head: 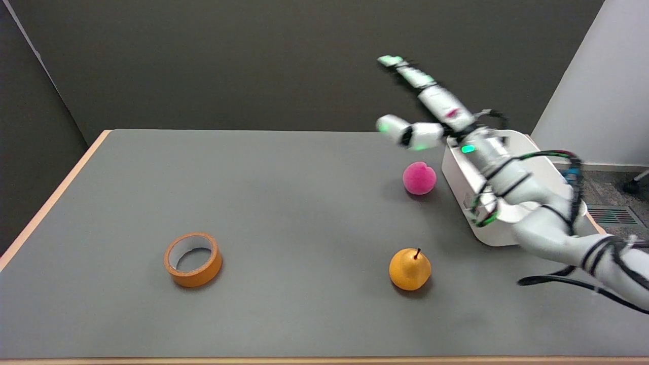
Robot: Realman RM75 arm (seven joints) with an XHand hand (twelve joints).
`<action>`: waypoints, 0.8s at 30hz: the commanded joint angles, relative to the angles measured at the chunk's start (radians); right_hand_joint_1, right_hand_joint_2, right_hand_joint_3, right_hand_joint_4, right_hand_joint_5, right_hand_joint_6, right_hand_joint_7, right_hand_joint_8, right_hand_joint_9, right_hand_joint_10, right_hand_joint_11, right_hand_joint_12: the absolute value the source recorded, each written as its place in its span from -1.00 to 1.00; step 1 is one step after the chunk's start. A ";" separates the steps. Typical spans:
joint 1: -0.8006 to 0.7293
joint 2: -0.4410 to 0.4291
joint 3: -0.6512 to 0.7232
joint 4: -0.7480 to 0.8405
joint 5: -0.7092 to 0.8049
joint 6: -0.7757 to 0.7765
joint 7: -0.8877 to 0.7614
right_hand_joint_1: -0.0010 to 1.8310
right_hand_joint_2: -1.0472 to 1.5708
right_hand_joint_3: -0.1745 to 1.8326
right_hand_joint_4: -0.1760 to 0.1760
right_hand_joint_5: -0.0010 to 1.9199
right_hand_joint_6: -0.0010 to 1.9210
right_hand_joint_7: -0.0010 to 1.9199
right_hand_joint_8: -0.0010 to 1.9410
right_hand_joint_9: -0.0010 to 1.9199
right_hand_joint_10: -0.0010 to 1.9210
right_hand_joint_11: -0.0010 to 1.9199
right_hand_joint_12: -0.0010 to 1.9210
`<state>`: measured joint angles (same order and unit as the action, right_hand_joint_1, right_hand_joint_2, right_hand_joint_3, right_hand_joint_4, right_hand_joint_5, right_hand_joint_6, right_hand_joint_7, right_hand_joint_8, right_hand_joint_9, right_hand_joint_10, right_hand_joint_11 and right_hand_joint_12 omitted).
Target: Pick up yellow tape.
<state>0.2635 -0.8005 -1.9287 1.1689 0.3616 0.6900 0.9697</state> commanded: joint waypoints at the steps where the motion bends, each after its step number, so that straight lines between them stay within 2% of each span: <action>1: 0.207 -0.292 -0.411 0.314 -0.152 -0.378 -0.337 -0.62 0.19 0.13 0.43 -1.00 -0.92 -1.00 -1.00 -1.00 -0.83 -1.00 -0.27; 5: 0.213 -0.392 -0.460 0.270 -0.152 -0.418 -0.368 -0.55 0.19 0.12 0.39 -1.00 -0.95 -1.00 -1.00 -1.00 -0.86 -1.00 -0.29; 8: 0.224 -0.432 -0.504 0.250 -0.154 -0.463 -0.397 -0.54 0.19 0.12 0.37 -1.00 -0.96 -1.00 -1.00 -1.00 -0.86 -1.00 -0.29; 16: 0.314 -0.511 -0.620 0.256 -0.154 -0.611 -0.472 -0.58 0.17 0.09 0.37 -1.00 -1.00 -1.00 -1.00 -1.00 -0.86 -1.00 -0.23; 24: 0.330 -0.590 -0.701 0.145 -0.154 -0.606 -0.542 -0.43 0.20 0.11 0.32 -1.00 -0.99 -1.00 -1.00 -1.00 -0.89 -1.00 -0.27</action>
<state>0.4950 -1.1909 -2.4108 1.3943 0.2297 0.2345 0.5923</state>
